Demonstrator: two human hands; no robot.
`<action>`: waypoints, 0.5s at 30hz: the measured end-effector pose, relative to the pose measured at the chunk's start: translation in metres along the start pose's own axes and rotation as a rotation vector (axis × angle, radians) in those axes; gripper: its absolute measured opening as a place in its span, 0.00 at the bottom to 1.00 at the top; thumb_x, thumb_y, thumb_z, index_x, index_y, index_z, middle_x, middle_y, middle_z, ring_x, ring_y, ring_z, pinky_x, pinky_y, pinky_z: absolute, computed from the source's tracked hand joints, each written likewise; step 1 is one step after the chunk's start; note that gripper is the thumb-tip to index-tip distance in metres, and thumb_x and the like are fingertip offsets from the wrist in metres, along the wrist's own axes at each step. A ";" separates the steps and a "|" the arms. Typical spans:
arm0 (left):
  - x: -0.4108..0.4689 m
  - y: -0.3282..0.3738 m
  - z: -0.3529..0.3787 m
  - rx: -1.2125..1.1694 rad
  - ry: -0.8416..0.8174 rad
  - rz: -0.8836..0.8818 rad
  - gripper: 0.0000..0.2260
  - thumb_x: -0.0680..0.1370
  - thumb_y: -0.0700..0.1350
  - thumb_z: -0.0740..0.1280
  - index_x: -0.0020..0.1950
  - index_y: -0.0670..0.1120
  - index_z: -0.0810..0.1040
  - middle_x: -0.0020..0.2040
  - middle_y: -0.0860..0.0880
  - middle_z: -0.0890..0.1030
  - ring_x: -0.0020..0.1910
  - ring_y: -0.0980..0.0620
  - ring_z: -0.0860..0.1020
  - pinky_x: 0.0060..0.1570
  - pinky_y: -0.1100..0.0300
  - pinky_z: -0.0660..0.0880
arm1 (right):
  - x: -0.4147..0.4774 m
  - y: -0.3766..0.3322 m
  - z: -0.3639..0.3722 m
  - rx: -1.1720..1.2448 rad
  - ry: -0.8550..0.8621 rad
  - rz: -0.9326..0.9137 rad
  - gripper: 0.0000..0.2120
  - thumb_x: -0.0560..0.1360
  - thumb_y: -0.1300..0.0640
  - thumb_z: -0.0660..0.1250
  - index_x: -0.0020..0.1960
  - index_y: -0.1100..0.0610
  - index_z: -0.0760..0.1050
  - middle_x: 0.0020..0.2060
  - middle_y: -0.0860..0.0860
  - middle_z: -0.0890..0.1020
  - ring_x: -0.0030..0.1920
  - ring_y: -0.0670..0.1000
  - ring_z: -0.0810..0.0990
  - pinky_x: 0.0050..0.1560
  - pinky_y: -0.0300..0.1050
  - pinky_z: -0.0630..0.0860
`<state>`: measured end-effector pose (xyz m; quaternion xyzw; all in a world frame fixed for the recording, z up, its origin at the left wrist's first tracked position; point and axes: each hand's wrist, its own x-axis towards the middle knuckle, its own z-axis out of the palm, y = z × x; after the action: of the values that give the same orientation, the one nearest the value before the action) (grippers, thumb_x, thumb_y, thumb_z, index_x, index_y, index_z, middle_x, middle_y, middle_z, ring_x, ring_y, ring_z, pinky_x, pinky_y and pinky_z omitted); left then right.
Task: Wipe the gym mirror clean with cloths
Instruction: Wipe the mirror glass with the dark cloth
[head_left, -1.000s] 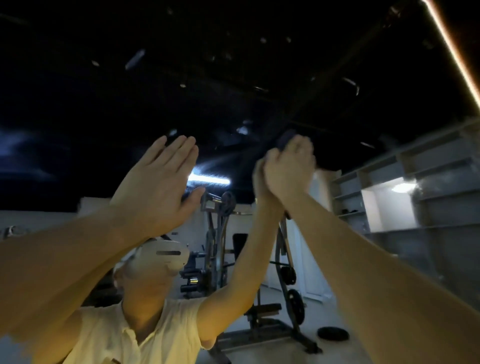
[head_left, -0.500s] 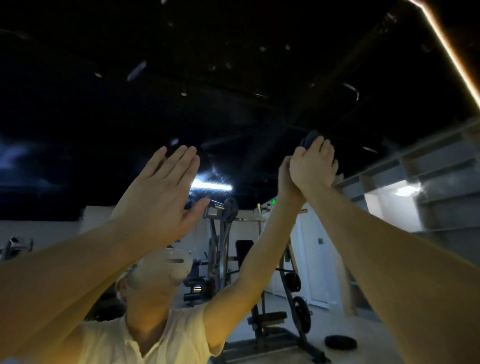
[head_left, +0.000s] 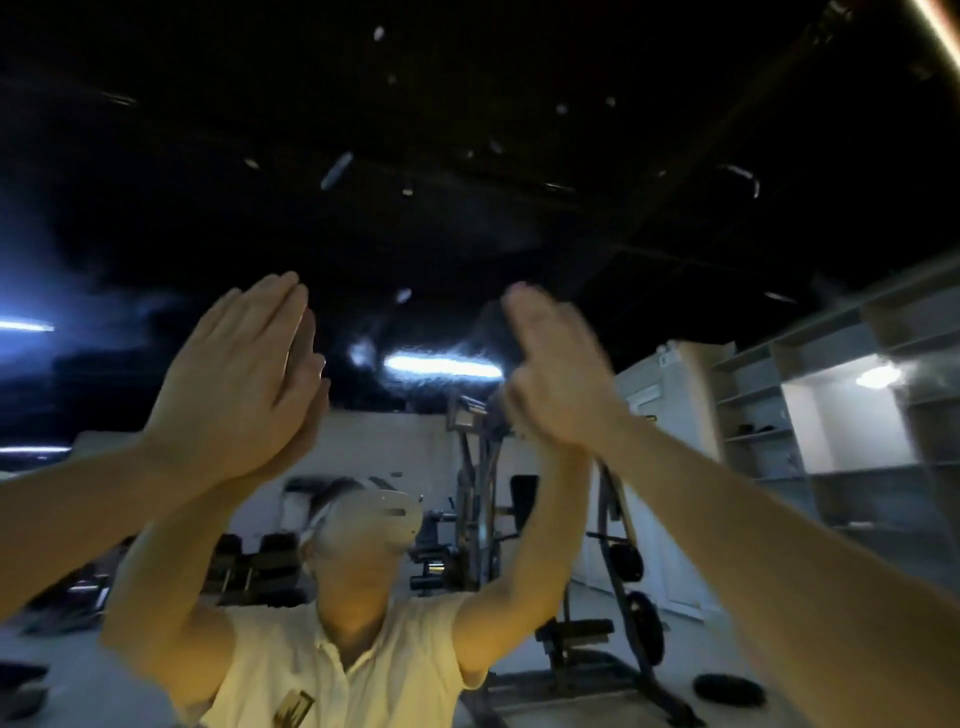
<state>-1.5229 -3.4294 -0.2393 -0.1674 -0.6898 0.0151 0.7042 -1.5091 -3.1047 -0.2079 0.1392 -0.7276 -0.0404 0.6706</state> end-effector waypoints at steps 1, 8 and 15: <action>-0.005 -0.005 -0.001 0.028 -0.019 0.005 0.32 0.84 0.57 0.48 0.82 0.38 0.59 0.82 0.39 0.60 0.82 0.43 0.58 0.81 0.45 0.52 | 0.009 0.017 -0.005 -0.018 0.056 0.168 0.36 0.77 0.57 0.66 0.82 0.59 0.57 0.80 0.56 0.62 0.77 0.53 0.60 0.79 0.53 0.57; -0.028 -0.008 0.015 0.106 -0.038 0.045 0.33 0.85 0.59 0.43 0.84 0.38 0.50 0.84 0.39 0.50 0.84 0.45 0.48 0.82 0.47 0.47 | 0.046 -0.065 0.022 -0.057 0.136 0.265 0.34 0.80 0.48 0.44 0.83 0.63 0.53 0.82 0.60 0.56 0.82 0.58 0.53 0.81 0.58 0.54; -0.028 -0.012 0.011 -0.022 -0.052 0.052 0.31 0.83 0.52 0.44 0.84 0.40 0.50 0.85 0.41 0.50 0.84 0.47 0.47 0.82 0.48 0.47 | -0.034 -0.127 0.038 -0.082 -0.094 -0.608 0.32 0.81 0.51 0.55 0.82 0.61 0.56 0.82 0.58 0.57 0.83 0.55 0.52 0.82 0.56 0.49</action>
<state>-1.5375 -3.4455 -0.2633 -0.1926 -0.7033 0.0304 0.6836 -1.5253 -3.2224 -0.2755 0.3213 -0.6804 -0.2748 0.5986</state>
